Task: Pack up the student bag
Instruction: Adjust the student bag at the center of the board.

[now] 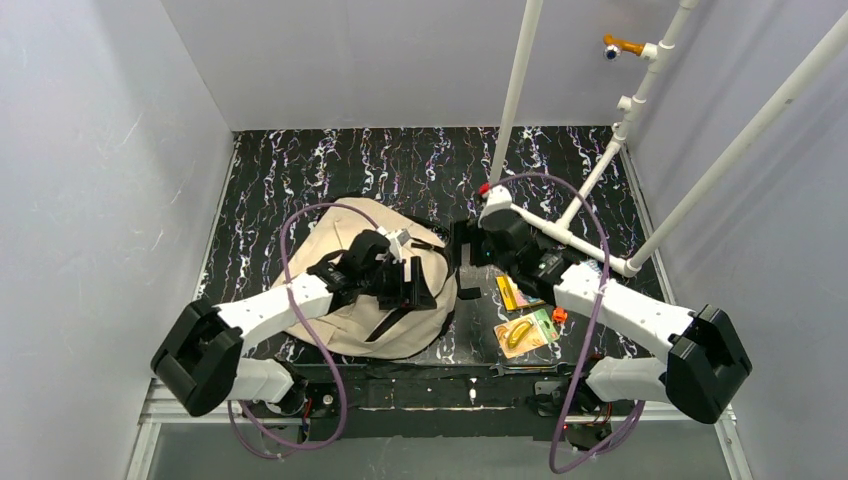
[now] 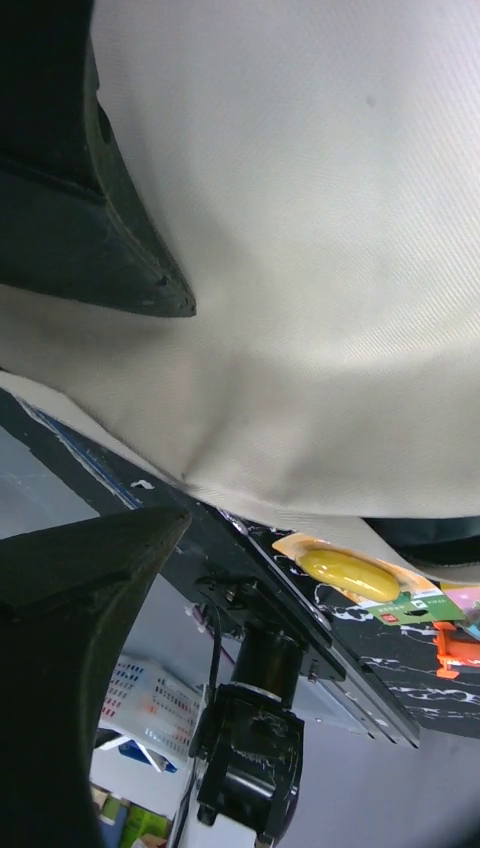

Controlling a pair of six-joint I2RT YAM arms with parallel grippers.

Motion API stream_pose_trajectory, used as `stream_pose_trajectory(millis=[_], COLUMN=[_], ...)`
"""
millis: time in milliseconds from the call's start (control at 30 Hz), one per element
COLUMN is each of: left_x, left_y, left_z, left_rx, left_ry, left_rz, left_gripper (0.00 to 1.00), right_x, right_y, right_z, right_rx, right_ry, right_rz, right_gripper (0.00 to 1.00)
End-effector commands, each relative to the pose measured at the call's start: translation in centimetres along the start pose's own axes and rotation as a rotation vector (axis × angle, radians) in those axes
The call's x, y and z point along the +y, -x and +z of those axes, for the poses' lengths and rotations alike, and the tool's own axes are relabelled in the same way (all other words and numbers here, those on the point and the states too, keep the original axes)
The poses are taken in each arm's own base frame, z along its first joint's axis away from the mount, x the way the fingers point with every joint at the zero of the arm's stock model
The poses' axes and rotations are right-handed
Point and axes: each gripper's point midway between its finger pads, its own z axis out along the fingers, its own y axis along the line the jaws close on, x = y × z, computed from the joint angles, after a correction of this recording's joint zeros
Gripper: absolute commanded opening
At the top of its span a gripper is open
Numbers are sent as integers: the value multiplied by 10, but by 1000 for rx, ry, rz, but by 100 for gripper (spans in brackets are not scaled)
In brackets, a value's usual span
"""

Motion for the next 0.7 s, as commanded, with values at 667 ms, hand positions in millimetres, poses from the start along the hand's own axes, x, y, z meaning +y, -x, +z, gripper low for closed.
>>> stream_pose_trajectory(millis=[667], left_x=[48], left_y=[40], left_z=[-142], left_rx=[-390], left_ry=[367], left_rz=[-7], left_gripper=[96], right_x=[86], right_y=[3], right_z=[118], right_rx=[228], right_ry=[458], right_rz=[-866], right_gripper=[74])
